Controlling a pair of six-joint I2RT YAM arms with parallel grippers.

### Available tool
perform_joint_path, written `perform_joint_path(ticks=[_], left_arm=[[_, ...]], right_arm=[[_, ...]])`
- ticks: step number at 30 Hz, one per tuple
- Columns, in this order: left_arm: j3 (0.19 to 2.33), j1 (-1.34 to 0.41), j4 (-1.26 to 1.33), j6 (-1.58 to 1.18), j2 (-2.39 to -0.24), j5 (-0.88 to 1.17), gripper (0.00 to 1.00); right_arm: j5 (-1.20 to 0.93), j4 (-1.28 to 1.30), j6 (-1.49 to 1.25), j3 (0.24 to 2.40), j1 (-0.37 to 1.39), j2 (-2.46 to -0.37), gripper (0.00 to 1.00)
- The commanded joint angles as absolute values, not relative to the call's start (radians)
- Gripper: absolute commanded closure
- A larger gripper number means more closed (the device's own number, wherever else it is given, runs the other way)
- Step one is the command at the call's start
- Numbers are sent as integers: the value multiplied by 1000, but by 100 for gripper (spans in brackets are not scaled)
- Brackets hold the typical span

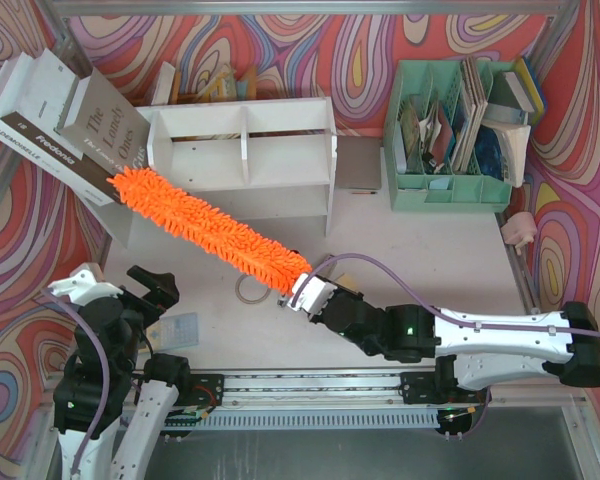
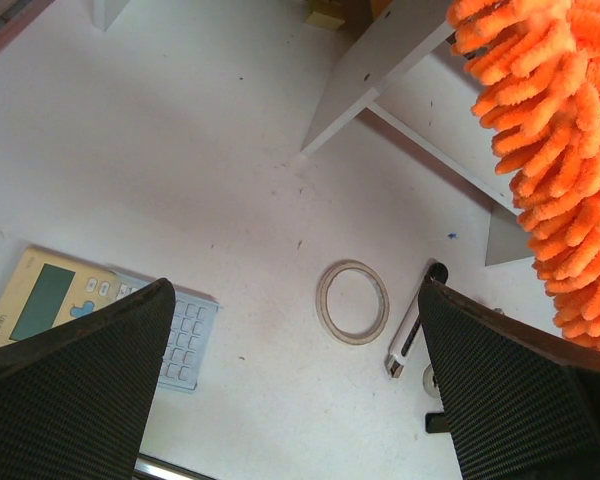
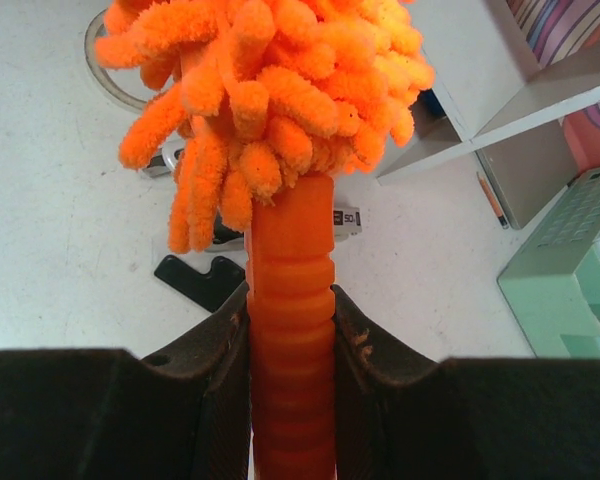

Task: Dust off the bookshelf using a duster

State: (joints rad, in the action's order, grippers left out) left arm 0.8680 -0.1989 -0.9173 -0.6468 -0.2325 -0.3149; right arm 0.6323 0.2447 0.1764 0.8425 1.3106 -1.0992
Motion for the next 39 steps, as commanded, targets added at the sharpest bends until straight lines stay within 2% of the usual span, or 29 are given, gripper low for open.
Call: perform_joint_path(ticks=[1, 11, 27, 34, 39], left_arm=[[871, -192, -916, -644, -250, -320, 2], [871, -192, -917, -646, -247, -322, 2], [870, -192, -911, -641, -251, -316, 2], [870, -192, -913, -643, -251, -318, 2], [870, -192, -914, -644, -249, -321, 2]], right_arm=[[688, 165, 199, 917, 1302, -1087, 100], [625, 112, 319, 1089, 1302, -1113, 100], [640, 206, 135, 927, 1303, -1089, 100], [588, 92, 134, 985, 1302, -1045, 100], [533, -66, -22, 1003, 1304, -1056, 100]])
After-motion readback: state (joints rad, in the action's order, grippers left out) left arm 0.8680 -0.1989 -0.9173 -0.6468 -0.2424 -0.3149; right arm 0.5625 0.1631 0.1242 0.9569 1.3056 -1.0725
